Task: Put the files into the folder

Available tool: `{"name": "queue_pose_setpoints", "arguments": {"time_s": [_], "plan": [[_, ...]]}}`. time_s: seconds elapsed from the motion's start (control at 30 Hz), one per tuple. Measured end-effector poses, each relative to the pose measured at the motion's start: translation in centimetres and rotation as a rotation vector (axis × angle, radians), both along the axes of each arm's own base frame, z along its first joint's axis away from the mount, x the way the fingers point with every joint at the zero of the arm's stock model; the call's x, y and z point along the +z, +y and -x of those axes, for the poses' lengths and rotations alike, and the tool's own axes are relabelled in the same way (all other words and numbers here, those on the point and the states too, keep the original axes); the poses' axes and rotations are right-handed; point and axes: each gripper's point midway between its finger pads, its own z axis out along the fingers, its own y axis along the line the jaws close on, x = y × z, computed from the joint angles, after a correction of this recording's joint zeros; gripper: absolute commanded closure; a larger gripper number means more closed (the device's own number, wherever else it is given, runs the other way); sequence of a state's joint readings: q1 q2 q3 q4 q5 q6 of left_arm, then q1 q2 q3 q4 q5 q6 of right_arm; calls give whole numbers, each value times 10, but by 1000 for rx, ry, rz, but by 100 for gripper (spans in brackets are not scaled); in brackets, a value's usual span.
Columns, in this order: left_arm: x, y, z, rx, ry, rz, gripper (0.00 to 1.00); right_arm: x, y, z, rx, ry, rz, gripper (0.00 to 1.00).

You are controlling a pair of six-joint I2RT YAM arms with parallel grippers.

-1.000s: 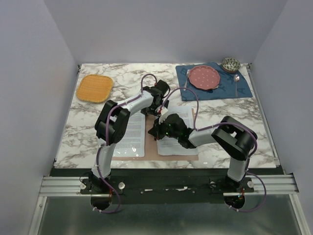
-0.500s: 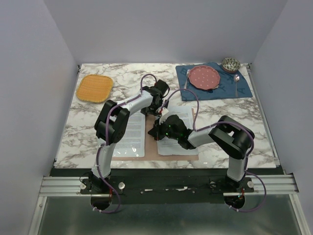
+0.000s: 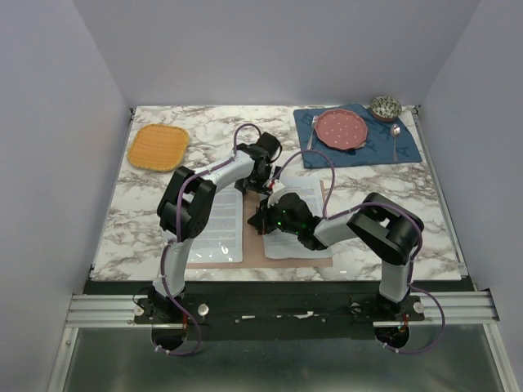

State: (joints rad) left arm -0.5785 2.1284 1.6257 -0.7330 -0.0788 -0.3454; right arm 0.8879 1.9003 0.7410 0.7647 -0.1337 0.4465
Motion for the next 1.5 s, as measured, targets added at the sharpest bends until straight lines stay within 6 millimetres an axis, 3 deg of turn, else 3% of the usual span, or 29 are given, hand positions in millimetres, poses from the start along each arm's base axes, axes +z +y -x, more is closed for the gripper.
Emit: {"name": "queue_pose_setpoints", "arguments": {"time_s": [1.5], "plan": [[-7, 1, 0, -65, -17, -34, 10, -15, -10, -2, -131, 115, -21, 99]]}}
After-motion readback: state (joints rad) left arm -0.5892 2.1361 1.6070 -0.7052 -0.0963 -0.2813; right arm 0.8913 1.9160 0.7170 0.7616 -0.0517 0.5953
